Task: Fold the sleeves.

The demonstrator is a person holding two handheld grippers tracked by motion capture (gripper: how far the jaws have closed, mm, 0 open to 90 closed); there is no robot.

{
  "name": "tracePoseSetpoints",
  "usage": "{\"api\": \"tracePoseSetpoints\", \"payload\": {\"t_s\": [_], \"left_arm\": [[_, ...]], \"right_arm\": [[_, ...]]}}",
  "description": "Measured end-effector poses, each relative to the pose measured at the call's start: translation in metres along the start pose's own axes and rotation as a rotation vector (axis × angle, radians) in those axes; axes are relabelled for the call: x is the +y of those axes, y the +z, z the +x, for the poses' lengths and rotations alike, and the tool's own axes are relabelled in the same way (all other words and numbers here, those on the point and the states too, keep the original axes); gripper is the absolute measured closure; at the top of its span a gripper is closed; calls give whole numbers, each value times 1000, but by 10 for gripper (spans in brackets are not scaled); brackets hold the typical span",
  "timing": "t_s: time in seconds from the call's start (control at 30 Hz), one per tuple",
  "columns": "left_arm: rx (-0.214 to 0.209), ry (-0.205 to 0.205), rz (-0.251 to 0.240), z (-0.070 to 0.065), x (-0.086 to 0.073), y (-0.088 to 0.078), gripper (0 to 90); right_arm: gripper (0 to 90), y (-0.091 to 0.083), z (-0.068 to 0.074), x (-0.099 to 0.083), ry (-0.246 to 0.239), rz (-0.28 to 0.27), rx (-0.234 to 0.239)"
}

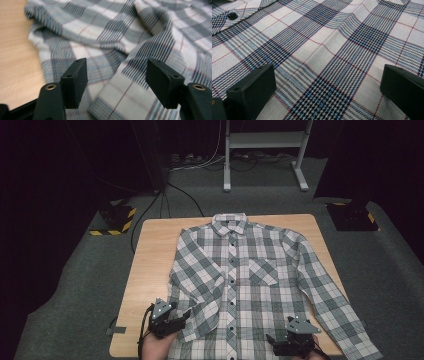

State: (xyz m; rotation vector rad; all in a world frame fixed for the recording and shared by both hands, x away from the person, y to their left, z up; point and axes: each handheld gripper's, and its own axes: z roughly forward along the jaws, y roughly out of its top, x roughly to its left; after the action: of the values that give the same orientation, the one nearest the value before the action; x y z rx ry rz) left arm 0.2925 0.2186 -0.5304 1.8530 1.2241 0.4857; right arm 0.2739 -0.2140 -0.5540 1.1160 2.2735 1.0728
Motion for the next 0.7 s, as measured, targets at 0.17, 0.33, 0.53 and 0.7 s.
{"api": "tracePoseSetpoints", "payload": {"t_s": [0.17, 0.33, 0.53, 0.7], "left_arm": [[29, 6, 41, 3, -11, -4, 399], [36, 18, 69, 1, -18, -3, 483], [56, 31, 65, -2, -21, -6, 663], [48, 37, 60, -3, -22, -6, 804]], "right_arm": [[0, 0, 0, 0, 0, 0, 0], [0, 0, 0, 0, -1, 0, 0], [0, 0, 0, 0, -3, 0, 0], [0, 0, 0, 0, -3, 0, 0]]}}
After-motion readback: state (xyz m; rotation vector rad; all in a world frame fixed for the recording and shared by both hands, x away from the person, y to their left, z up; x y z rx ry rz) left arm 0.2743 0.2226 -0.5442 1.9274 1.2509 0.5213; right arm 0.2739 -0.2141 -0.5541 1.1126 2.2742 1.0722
